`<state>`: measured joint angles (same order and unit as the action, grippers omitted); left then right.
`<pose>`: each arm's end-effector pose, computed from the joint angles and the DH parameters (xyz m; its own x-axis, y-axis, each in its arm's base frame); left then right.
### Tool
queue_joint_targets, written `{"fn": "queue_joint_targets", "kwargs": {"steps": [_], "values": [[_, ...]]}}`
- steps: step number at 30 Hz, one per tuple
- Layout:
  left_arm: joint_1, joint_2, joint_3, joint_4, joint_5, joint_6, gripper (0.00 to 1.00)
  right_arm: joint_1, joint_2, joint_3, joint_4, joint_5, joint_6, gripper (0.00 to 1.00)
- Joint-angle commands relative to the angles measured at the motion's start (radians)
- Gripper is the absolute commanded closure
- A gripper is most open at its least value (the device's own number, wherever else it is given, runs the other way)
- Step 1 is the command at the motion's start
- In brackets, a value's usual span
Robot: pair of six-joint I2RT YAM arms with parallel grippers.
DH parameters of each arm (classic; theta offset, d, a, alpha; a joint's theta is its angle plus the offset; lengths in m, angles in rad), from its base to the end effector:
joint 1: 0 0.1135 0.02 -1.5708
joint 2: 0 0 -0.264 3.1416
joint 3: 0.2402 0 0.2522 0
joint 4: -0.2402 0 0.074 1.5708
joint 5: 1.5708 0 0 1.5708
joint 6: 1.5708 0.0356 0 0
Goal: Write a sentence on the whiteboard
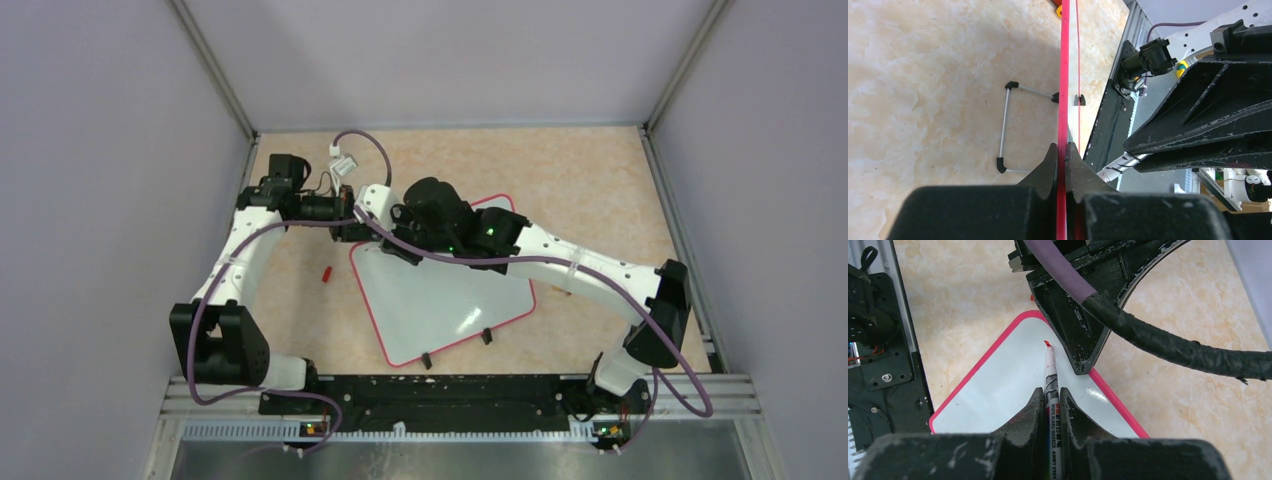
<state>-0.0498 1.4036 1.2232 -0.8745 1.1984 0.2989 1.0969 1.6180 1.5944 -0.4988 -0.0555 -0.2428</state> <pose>0.2687 -0.0466 0.3133 -0.6898 0.1417 -0.7100 0.7117 0.3127 -0.6290 0.1688 0.3334 0.3767 -0.0022 -0.5302 -0.8479 -0.9384 0.2940 -0.1815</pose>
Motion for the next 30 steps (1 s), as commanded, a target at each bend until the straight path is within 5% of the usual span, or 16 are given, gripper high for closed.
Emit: {"fn": "queue_joint_targets", "kwargs": {"steps": [1, 30], "values": [[-0.021, 0.008, 0.016, -0.028, -0.015, 0.011, 1.00, -0.012, -0.028, -0.002, -0.007, 0.084, 0.000, 1.00], [-0.021, 0.008, 0.018, -0.029, -0.027, 0.010, 1.00, -0.003, -0.018, -0.012, -0.062, 0.060, -0.007, 1.00]]}}
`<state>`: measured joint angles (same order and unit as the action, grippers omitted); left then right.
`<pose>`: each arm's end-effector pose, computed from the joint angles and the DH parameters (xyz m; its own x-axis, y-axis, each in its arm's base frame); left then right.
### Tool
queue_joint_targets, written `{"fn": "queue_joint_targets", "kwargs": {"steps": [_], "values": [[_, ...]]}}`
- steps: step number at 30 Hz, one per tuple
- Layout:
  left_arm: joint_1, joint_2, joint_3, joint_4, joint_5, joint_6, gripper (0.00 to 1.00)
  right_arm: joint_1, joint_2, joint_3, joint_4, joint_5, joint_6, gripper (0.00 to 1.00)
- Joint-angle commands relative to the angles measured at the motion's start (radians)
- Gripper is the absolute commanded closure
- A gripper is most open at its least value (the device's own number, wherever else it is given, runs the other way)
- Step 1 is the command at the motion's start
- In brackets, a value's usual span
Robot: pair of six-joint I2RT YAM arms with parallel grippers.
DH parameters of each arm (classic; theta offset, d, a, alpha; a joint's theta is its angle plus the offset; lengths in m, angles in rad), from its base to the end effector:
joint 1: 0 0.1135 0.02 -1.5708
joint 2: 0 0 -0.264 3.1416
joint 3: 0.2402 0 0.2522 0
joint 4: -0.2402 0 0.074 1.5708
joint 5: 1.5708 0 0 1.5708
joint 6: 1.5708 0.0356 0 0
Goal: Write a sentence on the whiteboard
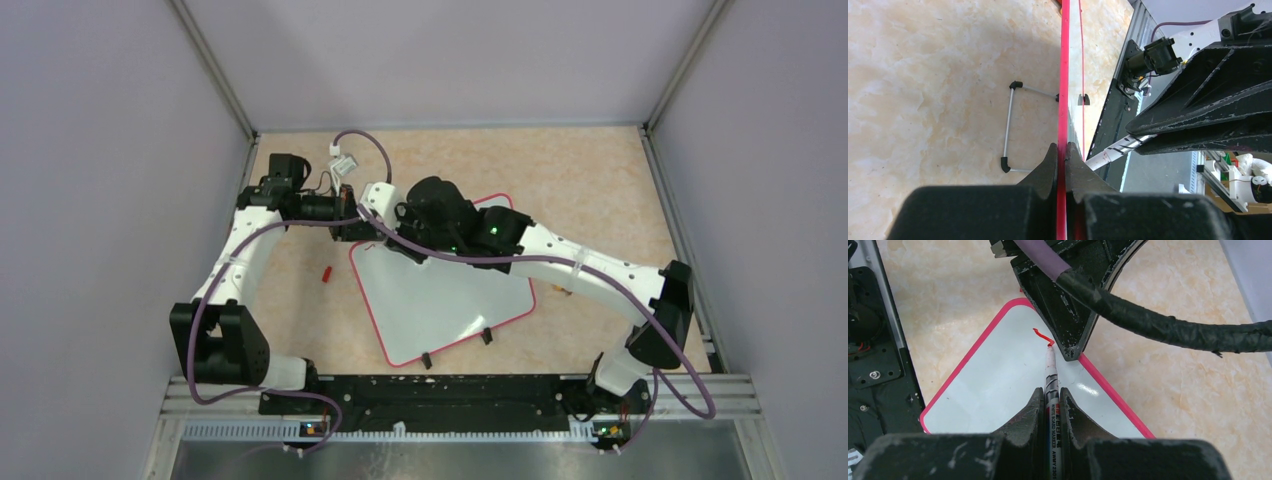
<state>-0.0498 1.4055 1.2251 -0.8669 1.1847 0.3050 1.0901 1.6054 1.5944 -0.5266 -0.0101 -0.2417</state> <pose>0.2700 -0.0465 0.3133 -0.6805 0.1471 -0.7178 0.7188 0.3238 -0.6152 0.1702 0.3272 0.3785 -0.0167 -0.5497 -0.8352 -0.9214 0.3328 -0.2006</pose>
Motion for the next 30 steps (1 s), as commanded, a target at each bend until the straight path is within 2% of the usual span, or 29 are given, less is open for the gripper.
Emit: {"fn": "queue_joint_targets", "kwargs": {"steps": [1, 14, 23, 30], "values": [[-0.021, 0.006, 0.017, -0.036, -0.013, 0.003, 1.00, 0.005, -0.006, -0.014, -0.035, 0.015, -0.008, 1.00], [-0.020, 0.006, 0.017, -0.034, -0.013, 0.005, 1.00, 0.049, -0.002, -0.046, -0.048, -0.044, -0.006, 1.00], [-0.021, 0.012, 0.019, -0.034, -0.011, 0.005, 1.00, 0.056, 0.062, 0.097, -0.055, -0.069, 0.014, 1.00], [-0.021, 0.003, 0.017, -0.036, -0.015, 0.003, 1.00, 0.050, -0.031, 0.051, -0.048, -0.066, 0.002, 1.00]]}}
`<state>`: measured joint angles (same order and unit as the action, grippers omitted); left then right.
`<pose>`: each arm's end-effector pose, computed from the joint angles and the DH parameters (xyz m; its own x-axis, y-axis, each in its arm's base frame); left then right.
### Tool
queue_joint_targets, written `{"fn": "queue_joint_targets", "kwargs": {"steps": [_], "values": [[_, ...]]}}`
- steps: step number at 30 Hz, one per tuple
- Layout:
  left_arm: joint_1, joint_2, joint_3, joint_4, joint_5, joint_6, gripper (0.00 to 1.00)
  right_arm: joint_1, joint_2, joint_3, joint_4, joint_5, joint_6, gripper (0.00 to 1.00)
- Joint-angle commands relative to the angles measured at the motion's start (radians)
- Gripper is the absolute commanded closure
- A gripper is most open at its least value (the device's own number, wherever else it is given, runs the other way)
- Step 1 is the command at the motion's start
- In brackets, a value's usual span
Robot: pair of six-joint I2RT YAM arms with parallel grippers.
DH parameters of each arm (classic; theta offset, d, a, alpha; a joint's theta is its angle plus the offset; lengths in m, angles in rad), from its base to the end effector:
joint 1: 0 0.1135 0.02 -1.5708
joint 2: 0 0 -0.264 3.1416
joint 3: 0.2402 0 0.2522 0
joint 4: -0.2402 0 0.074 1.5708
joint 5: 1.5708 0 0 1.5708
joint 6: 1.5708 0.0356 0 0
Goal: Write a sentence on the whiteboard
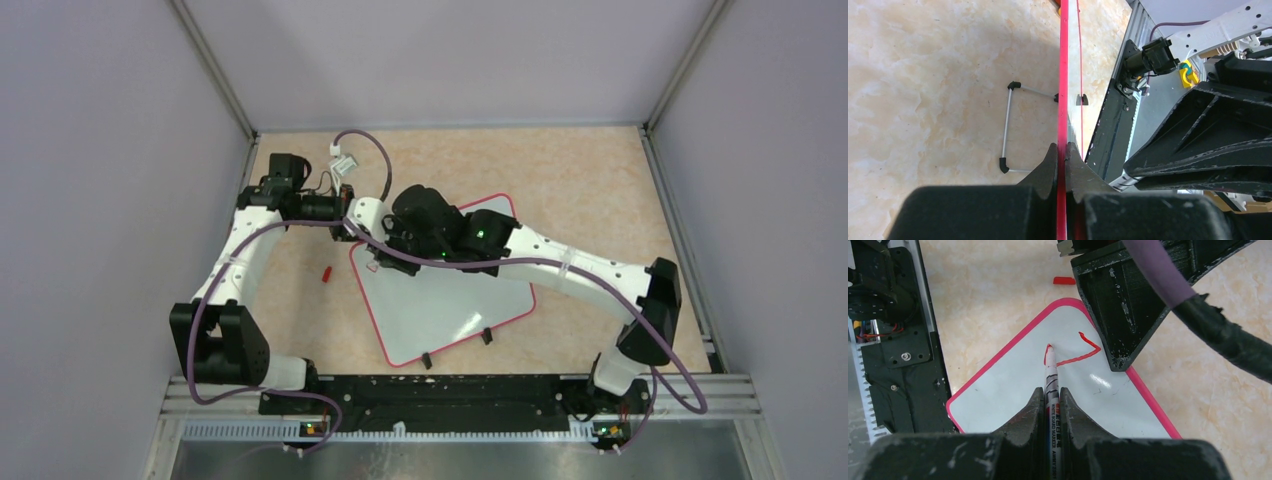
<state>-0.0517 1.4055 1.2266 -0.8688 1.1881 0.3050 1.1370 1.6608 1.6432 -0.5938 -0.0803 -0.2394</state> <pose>0.2698 -0.0470 0.3137 -0.6804 0.1475 -0.7178 0.7196 0.3194 -0.6165 0.1569 0.3454 0.3693 -0.0134 -0.5912 -0.8064 -0.9627 0.2256 -0.1494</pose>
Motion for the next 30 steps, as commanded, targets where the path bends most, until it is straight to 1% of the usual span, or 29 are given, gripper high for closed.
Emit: {"fn": "queue_joint_targets", "kwargs": {"steps": [1, 5, 10, 20, 30], "values": [[-0.018, 0.001, 0.016, -0.035, -0.019, 0.003, 1.00, 0.000, -0.103, -0.013, 0.021, 0.005, -0.001, 1.00], [-0.018, -0.002, 0.014, -0.033, -0.019, 0.003, 1.00, -0.028, -0.147, -0.078, 0.026, 0.014, 0.002, 1.00], [-0.019, -0.002, 0.015, -0.033, -0.018, 0.002, 1.00, -0.048, -0.144, -0.112, 0.030, 0.030, 0.003, 1.00], [-0.018, -0.007, 0.014, -0.033, -0.019, 0.002, 1.00, -0.051, -0.109, -0.078, 0.057, 0.069, 0.012, 1.00], [-0.019, -0.009, 0.011, -0.031, -0.021, 0.003, 1.00, -0.049, -0.067, -0.056, 0.053, 0.053, 0.014, 1.00]]}}
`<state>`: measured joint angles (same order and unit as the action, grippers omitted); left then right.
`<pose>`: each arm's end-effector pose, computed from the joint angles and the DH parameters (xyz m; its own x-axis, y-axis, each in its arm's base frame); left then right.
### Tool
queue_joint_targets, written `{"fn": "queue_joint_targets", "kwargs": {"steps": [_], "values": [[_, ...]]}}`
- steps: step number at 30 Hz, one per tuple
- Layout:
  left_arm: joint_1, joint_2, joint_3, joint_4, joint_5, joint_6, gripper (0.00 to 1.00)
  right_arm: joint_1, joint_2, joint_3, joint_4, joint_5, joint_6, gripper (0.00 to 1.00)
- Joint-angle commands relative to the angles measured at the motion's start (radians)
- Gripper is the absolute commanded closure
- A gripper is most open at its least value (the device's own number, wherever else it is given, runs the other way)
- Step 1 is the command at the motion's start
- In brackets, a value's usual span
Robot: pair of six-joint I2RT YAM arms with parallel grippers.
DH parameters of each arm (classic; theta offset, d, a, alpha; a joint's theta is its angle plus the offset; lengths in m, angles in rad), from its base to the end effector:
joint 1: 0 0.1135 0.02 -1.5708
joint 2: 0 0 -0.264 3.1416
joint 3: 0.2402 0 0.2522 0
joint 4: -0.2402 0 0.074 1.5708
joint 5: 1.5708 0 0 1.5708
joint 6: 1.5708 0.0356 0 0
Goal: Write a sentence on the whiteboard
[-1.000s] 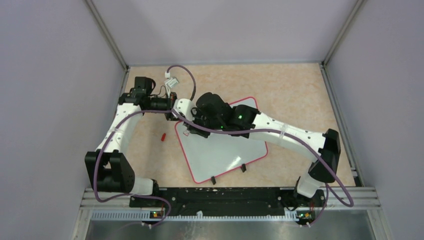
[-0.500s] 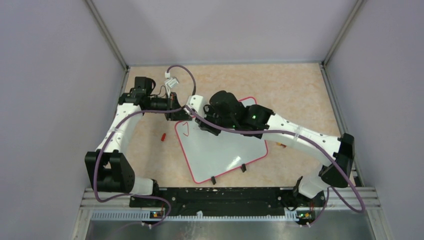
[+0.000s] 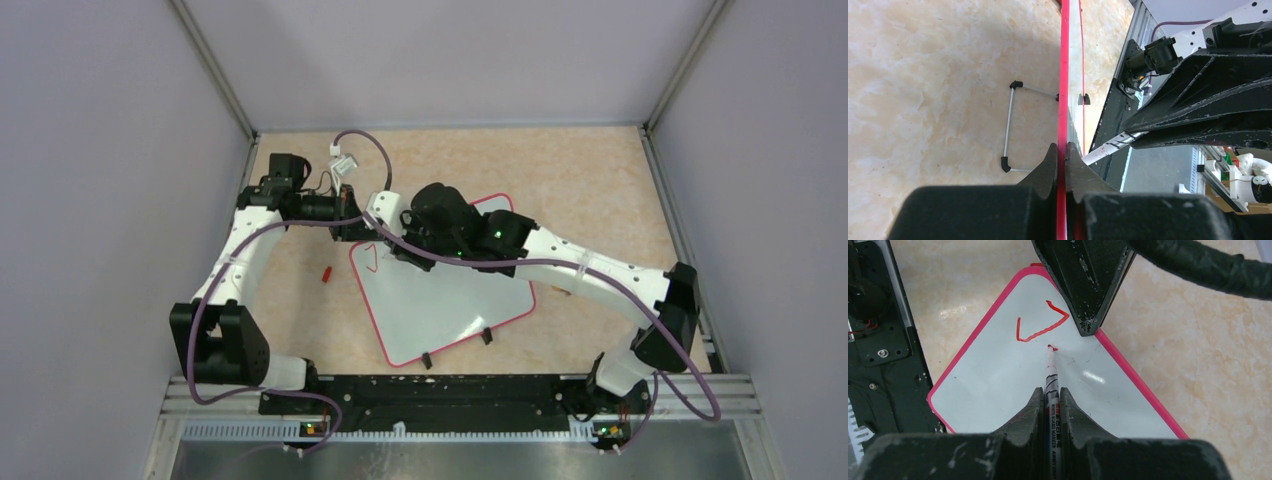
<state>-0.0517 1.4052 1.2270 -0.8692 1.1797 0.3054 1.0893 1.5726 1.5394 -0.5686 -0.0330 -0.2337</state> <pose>0.2699 -0.0469 0.3137 -0.6803 0.1500 -0.7175 0.7190 0.3268 -0.6134 0.1646 0.3175 0.3673 -0.0470 -0.5897 -0.8062 -0.9347 0.3106 -0.1727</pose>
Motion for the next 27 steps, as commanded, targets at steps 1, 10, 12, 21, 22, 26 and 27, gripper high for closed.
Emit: {"fn": "queue_joint_targets", "kwargs": {"steps": [1, 10, 12, 21, 22, 26, 27], "values": [[-0.019, -0.008, 0.011, -0.030, -0.013, 0.003, 1.00, -0.001, 0.021, 0.046, 0.027, -0.001, 0.008, 1.00], [-0.019, -0.009, 0.006, -0.031, -0.013, 0.006, 1.00, -0.001, 0.000, 0.000, 0.003, -0.026, 0.000, 1.00], [-0.019, -0.007, 0.005, -0.030, -0.012, 0.006, 1.00, -0.001, -0.004, -0.006, -0.005, -0.025, -0.003, 1.00], [-0.019, -0.005, 0.006, -0.031, -0.014, 0.008, 1.00, -0.003, -0.021, -0.010, -0.037, 0.009, -0.025, 1.00], [-0.019, -0.006, 0.006, -0.032, -0.014, 0.006, 1.00, -0.005, -0.022, -0.010, -0.038, 0.014, -0.026, 1.00], [-0.019, -0.007, 0.007, -0.031, -0.014, 0.005, 1.00, -0.014, -0.026, -0.003, -0.043, 0.030, -0.027, 1.00], [-0.018, -0.006, 0.005, -0.031, -0.013, 0.005, 1.00, -0.019, -0.026, -0.001, -0.042, 0.048, -0.026, 1.00]]}}
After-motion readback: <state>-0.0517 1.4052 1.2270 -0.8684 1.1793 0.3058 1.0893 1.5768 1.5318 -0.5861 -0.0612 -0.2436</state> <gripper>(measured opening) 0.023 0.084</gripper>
